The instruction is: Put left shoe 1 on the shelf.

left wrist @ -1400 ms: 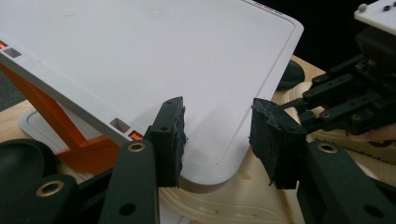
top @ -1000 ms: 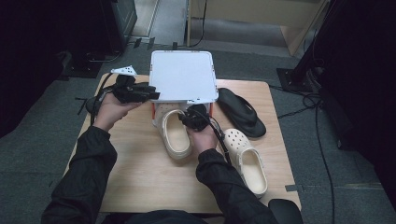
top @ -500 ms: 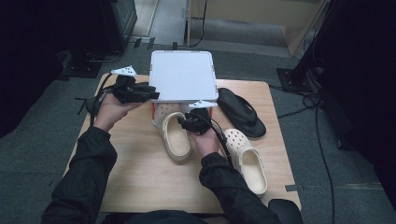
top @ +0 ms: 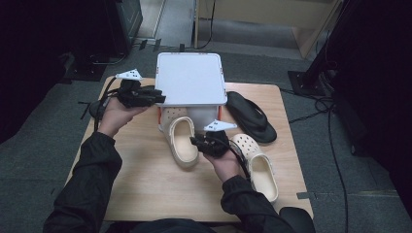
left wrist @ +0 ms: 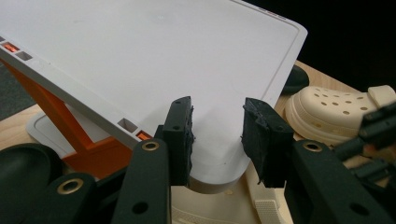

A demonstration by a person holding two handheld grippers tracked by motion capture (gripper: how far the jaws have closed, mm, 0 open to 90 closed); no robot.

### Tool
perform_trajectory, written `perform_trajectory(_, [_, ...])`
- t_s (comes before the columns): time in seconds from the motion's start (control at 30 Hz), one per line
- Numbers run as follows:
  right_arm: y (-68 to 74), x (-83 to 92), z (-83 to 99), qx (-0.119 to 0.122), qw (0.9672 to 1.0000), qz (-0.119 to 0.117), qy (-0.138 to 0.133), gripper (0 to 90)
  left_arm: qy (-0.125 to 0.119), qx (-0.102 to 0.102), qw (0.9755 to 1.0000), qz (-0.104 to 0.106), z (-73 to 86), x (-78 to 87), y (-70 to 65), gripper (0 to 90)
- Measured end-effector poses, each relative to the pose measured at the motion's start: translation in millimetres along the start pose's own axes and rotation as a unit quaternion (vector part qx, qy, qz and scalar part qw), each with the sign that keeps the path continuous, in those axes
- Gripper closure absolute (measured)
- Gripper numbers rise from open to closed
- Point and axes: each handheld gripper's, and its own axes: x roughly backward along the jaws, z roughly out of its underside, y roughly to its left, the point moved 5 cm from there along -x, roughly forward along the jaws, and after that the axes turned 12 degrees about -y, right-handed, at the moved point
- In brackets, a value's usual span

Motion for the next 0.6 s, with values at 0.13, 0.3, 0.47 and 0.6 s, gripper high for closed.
perform_trajectory(0.13, [10.5, 9.0, 16.9, 0.006, 0.9999, -0.013, 0.009, 75.8, 0.000, -0.002, 1.0000, -0.003, 0.0, -0.1, -0.2, 64.4])
perform_trajectory(0.3, [15.9, 18.1, 30.4, 0.007, 0.9996, -0.020, 0.018, 77.4, 0.003, -0.006, 1.0000, -0.005, -0.2, 0.2, -0.7, 65.5])
perform_trajectory(0.47, [18.7, 22.3, 46.0, 0.003, 0.9989, -0.027, 0.038, 78.6, 0.004, -0.008, 0.9999, -0.006, -0.2, 0.6, -0.8, 66.8])
perform_trajectory(0.6, [23.8, 18.0, 58.9, 0.018, 0.9972, -0.035, 0.064, 80.3, 0.006, -0.013, 0.9999, -0.008, -0.1, 1.0, -1.3, 67.5])
